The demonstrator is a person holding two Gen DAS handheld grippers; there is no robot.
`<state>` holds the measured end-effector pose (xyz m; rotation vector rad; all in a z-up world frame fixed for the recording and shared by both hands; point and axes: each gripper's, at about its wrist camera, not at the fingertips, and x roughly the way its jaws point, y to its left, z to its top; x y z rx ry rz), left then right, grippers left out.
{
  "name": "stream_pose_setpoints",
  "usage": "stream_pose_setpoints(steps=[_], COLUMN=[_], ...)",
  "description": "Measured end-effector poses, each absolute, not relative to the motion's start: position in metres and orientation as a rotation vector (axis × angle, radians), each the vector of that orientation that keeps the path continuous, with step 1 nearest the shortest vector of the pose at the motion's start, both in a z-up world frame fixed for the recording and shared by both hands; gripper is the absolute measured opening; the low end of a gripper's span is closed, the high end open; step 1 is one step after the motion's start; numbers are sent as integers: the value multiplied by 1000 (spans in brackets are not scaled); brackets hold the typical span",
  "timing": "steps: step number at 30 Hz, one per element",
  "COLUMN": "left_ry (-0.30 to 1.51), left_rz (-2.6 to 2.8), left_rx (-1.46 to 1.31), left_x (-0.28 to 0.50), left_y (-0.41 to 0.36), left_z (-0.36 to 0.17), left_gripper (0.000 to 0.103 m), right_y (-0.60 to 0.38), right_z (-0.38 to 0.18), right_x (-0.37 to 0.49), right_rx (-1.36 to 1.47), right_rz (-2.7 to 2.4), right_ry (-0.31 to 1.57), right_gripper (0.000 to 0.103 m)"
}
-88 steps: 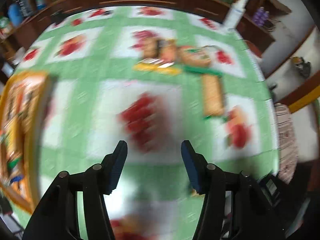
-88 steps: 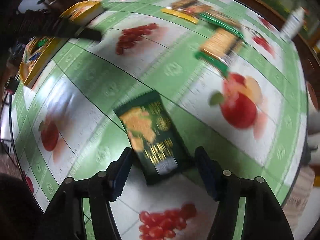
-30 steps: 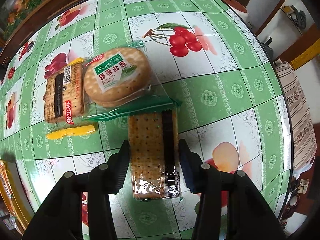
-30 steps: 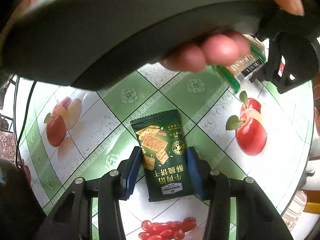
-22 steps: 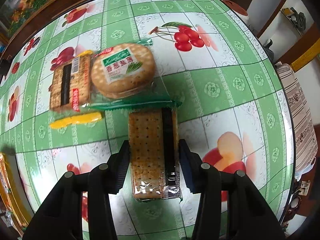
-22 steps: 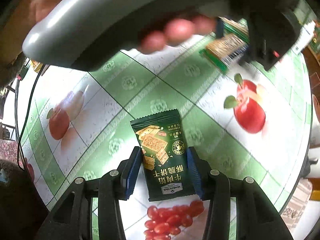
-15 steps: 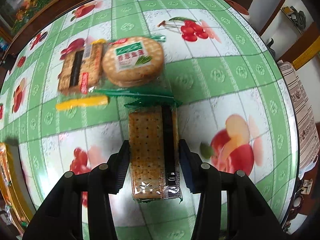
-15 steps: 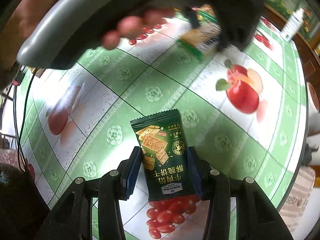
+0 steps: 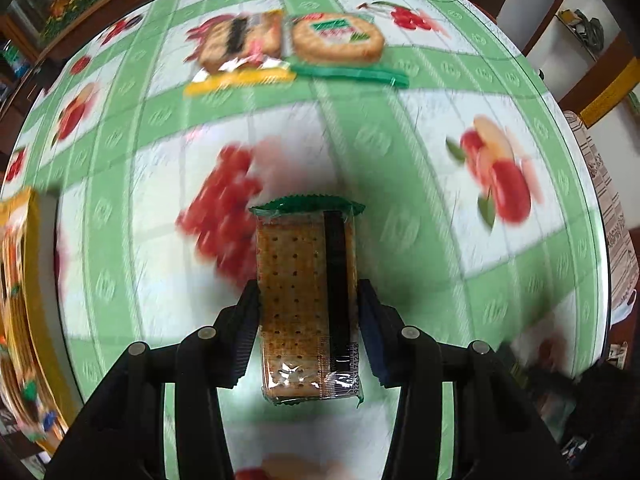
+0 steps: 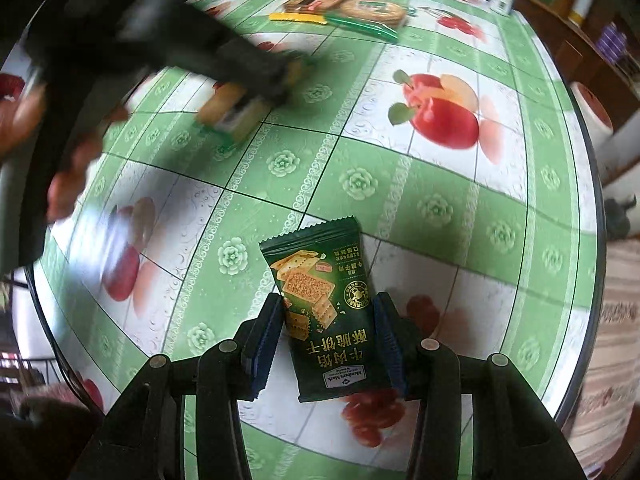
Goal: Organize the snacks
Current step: 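Carry the tan pack and dark green pack toward the white box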
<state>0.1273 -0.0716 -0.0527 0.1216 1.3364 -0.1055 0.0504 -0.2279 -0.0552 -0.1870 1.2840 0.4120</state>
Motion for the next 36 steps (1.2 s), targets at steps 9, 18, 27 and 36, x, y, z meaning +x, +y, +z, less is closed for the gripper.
stream_pose_setpoints(steps=[9, 18, 27, 36], left_ry=[1277, 1154, 1132, 1114], left_rz=[-23, 66, 100, 95], left_rx=[46, 49, 25, 9], left_x=[58, 1, -17, -30], left_y=[-31, -7, 21, 38], left_z=[-51, -46, -40, -33], left_gripper=[45, 45, 45, 45], right_y=[-211, -174, -138, -107], right_z=[-51, -50, -46, -42], right_x=[25, 19, 16, 10], right_rx=[-167, -96, -2, 19], right_rz=[356, 396, 457, 492], right_ry=[1239, 1248, 1270, 1281], right_gripper=[48, 48, 48, 48])
